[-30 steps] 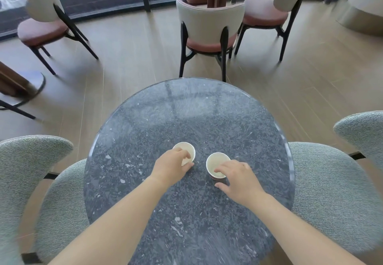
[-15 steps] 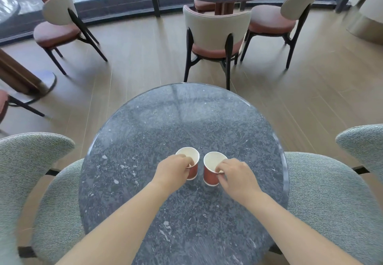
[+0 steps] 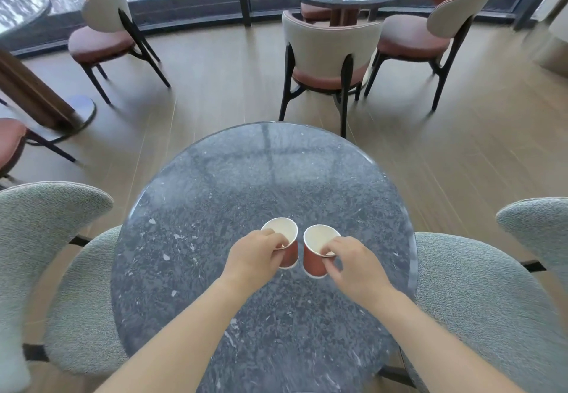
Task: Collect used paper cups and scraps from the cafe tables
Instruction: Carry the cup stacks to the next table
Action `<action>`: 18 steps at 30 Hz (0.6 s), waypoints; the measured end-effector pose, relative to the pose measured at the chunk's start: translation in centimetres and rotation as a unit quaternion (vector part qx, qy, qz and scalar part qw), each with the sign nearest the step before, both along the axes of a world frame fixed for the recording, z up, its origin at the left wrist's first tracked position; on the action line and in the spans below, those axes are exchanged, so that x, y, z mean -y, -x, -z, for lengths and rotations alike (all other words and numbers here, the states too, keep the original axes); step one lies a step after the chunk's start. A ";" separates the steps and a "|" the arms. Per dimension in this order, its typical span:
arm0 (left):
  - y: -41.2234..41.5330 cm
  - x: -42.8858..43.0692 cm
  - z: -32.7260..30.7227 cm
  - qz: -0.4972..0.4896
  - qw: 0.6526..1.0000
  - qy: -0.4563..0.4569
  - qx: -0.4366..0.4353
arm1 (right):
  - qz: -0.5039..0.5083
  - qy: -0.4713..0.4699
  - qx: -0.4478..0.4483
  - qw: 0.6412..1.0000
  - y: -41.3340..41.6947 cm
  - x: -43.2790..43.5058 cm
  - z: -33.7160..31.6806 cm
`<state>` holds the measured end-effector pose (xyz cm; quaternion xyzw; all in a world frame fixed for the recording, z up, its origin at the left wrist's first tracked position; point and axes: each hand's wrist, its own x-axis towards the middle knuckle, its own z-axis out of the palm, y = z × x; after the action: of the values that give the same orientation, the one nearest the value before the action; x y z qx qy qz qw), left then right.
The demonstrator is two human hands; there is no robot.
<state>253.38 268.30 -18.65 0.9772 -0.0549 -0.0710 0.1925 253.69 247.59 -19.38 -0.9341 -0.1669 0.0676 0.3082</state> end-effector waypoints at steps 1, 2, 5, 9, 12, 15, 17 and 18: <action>0.3 0.1 -0.3 -0.003 1.000 0.014 0.010 | -0.001 -0.009 0.000 1.000 0.3 -0.1 -0.2; 0.6 0.2 -0.5 -0.005 0.999 0.030 0.020 | 0.001 -0.018 0.005 1.000 0.7 -0.1 -0.5; 1.6 0.4 -1.5 0.004 0.996 0.075 0.044 | 0.017 -0.038 0.032 0.999 1.9 -0.5 -1.7; 3.7 -0.9 -2.8 0.028 0.991 0.113 0.061 | 0.048 -0.043 0.070 0.995 4.7 -1.7 -3.3; 5.5 -2.7 -3.8 0.045 0.988 0.129 0.072 | 0.073 -0.042 0.083 0.993 7.5 -3.3 -4.2; 7.7 -4.7 -4.9 0.056 0.984 0.148 0.083 | 0.077 -0.040 0.094 0.992 10.3 -5.4 -5.0; 9.4 -6.2 -5.5 0.059 0.982 0.158 0.089 | 0.074 -0.039 0.104 0.991 12.0 -7.2 -5.5; 10.3 -7.0 -5.8 0.055 0.981 0.162 0.092 | 0.074 -0.041 0.111 0.990 12.8 -8.1 -5.7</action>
<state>243.08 275.28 -12.86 0.9310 -0.1371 0.0184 0.3379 240.91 255.65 -13.64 -0.9321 -0.1329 -0.0661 0.3305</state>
